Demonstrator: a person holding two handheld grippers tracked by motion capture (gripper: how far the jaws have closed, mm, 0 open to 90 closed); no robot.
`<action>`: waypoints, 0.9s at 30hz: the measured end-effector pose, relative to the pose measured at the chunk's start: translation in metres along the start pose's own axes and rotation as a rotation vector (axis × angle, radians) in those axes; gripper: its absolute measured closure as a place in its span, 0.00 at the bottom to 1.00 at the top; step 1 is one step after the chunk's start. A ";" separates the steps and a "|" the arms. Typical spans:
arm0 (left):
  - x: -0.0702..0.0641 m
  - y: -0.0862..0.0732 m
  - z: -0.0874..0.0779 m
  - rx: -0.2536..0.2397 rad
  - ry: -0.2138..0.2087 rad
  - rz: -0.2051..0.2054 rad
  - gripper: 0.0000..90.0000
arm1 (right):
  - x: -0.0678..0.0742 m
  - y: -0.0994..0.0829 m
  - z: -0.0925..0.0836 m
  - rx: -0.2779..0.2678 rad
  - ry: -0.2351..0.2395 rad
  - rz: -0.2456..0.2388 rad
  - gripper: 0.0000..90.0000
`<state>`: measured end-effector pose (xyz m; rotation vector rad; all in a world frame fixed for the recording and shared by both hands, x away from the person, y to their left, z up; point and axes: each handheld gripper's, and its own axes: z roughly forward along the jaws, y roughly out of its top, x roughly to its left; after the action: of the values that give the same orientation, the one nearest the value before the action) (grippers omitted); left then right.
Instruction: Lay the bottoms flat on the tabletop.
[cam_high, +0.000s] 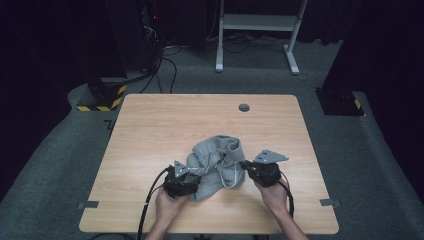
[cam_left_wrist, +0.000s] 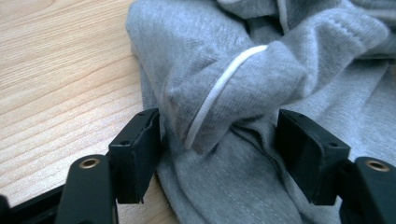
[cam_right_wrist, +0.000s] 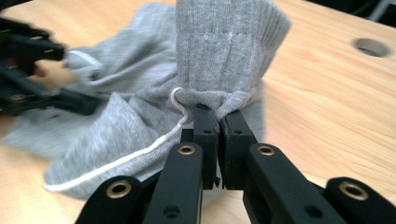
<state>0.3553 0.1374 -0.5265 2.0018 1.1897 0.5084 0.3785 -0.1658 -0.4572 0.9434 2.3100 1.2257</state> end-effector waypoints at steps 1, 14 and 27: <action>0.000 0.000 0.000 0.000 0.000 0.000 0.36 | -0.004 -0.001 -0.002 -0.002 -0.010 0.011 0.96; 0.000 0.000 0.000 0.000 0.003 0.001 0.36 | -0.043 -0.027 0.029 0.133 -0.128 0.096 0.94; -0.001 0.000 0.000 0.002 0.016 0.003 0.35 | -0.032 -0.018 -0.011 0.046 -0.107 0.070 0.75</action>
<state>0.3550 0.1364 -0.5265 2.0048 1.1976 0.5251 0.3873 -0.2019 -0.4659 1.0871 2.2474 1.1246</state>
